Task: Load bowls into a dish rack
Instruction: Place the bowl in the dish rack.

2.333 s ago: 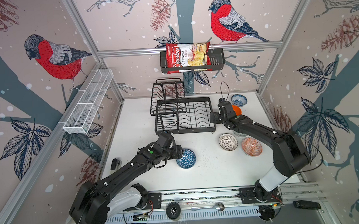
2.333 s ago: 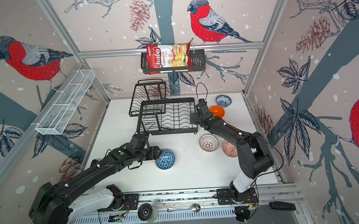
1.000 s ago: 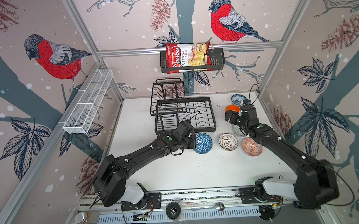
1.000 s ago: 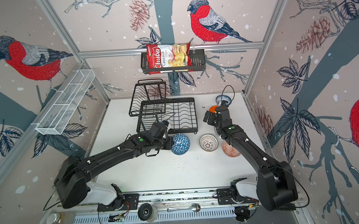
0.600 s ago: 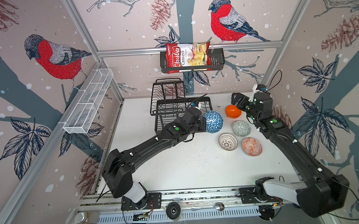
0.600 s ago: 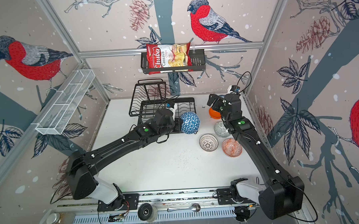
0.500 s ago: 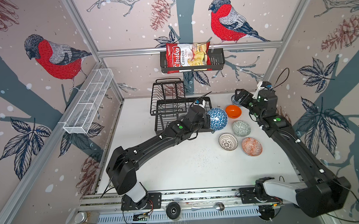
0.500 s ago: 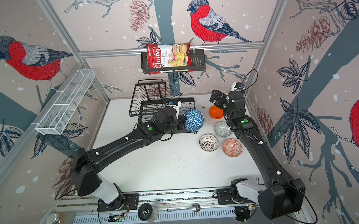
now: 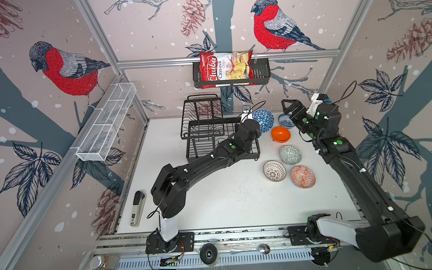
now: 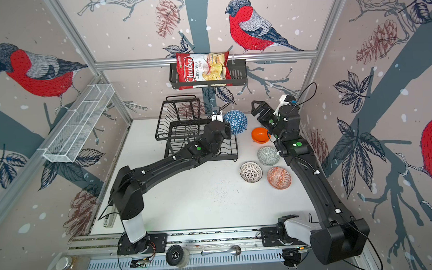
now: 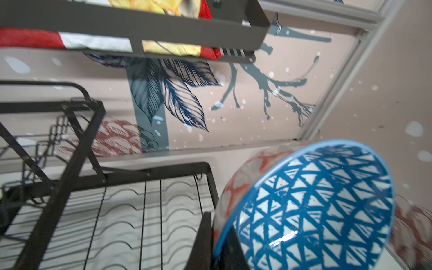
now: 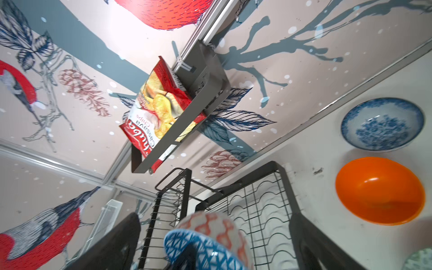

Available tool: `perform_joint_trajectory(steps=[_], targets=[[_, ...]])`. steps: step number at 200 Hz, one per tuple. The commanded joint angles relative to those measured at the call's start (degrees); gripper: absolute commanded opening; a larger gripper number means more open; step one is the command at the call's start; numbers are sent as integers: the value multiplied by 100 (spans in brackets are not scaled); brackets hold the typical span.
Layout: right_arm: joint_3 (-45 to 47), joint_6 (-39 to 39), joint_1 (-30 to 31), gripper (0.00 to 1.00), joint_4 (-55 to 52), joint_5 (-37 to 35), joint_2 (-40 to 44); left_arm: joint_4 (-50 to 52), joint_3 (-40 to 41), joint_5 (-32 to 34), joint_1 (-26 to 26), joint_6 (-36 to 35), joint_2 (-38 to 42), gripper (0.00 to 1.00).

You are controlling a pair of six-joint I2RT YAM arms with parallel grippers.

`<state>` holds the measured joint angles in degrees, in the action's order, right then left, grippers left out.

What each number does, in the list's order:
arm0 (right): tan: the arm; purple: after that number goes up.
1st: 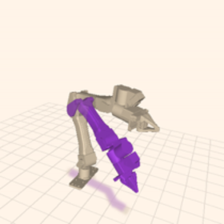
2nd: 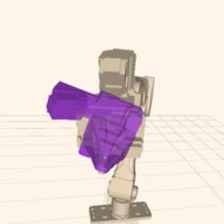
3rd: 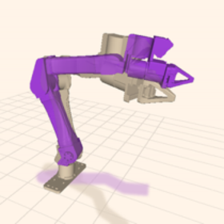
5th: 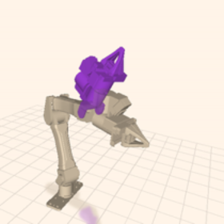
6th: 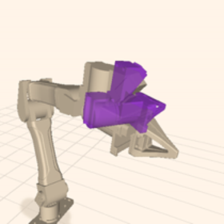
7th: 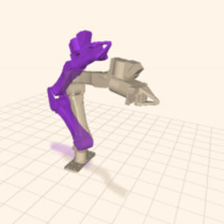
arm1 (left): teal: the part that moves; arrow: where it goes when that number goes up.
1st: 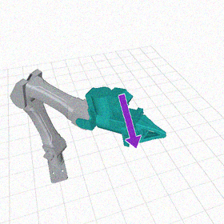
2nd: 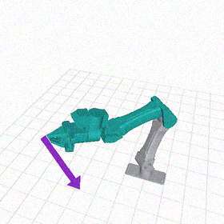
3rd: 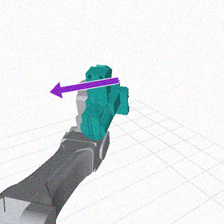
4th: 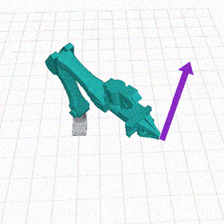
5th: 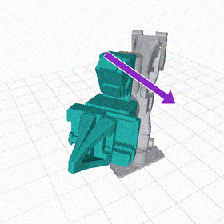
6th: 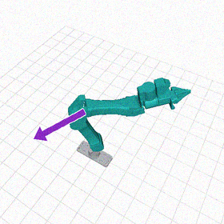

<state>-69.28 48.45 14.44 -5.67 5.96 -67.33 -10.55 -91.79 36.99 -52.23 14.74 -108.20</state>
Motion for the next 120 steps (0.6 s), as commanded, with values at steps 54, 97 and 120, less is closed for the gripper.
perform_joint_trajectory(steps=[54, 97, 120], targets=[[358, 1051, 544, 95, 1002, 185, 21, -1788, -298, 972, -14, -1131, -610, 0], [413, 1433, 648, 88, 1376, 338, -229, -2026, -13, 924, -16, -1149, -518, 0], [463, 1686, 679, 86, 1644, 500, -351, -2075, 75, 958, -15, -1175, -505, 0]])
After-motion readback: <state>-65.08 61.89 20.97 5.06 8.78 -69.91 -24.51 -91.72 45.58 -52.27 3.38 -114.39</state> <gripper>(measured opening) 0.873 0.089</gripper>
